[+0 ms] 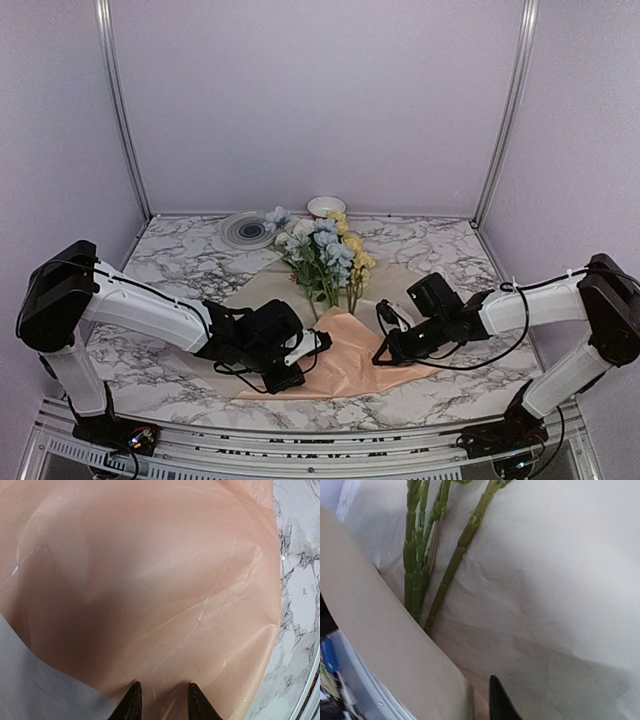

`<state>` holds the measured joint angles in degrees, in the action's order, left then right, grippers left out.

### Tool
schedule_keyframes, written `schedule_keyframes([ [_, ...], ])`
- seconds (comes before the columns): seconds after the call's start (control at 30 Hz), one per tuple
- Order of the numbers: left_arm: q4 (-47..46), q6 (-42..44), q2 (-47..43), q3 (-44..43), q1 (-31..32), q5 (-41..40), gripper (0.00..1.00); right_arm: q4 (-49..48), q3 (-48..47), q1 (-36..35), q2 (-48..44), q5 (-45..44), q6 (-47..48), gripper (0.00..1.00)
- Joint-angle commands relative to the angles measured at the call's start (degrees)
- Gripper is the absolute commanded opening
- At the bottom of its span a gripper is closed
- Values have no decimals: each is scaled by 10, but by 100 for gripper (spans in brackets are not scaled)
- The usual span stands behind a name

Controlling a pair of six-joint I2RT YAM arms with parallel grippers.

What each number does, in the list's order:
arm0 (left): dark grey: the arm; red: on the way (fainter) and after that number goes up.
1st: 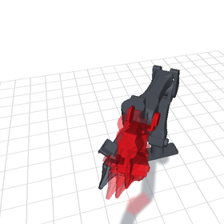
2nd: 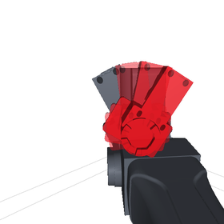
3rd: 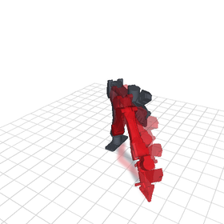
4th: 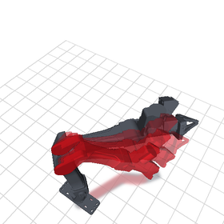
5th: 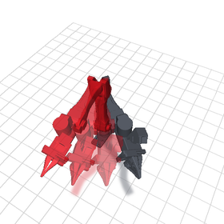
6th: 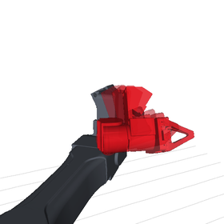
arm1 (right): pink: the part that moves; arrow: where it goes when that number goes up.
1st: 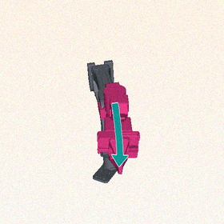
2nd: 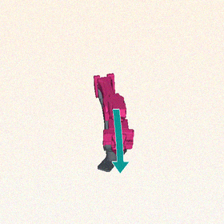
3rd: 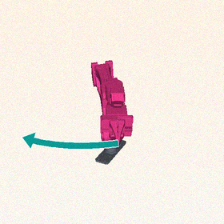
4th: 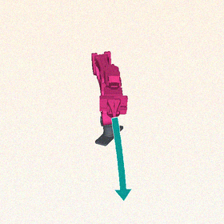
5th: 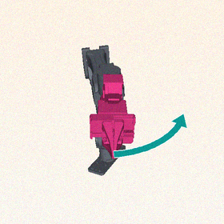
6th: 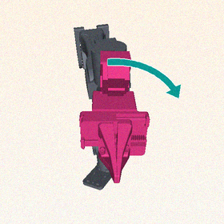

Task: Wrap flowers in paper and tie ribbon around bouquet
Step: Press the fold line on the 1/4-folded wrapping paper.

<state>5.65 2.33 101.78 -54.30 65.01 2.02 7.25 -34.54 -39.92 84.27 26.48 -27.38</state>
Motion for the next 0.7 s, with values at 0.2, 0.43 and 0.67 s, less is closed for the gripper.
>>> schedule_keyframes([
  [0.2, 60, -1, 13, -7, 1, -26, 31, 196, -96, 15, -37, -238, 4, 48],
  [0.43, 59, -4, 12, -1, 1, -28, 31, 175, -123, -60, -107, -231, 69, 41],
  [0.67, 59, -10, -5, 2, 2, -42, 31, -48, -39, -78, -43, 31, 13, 23],
])
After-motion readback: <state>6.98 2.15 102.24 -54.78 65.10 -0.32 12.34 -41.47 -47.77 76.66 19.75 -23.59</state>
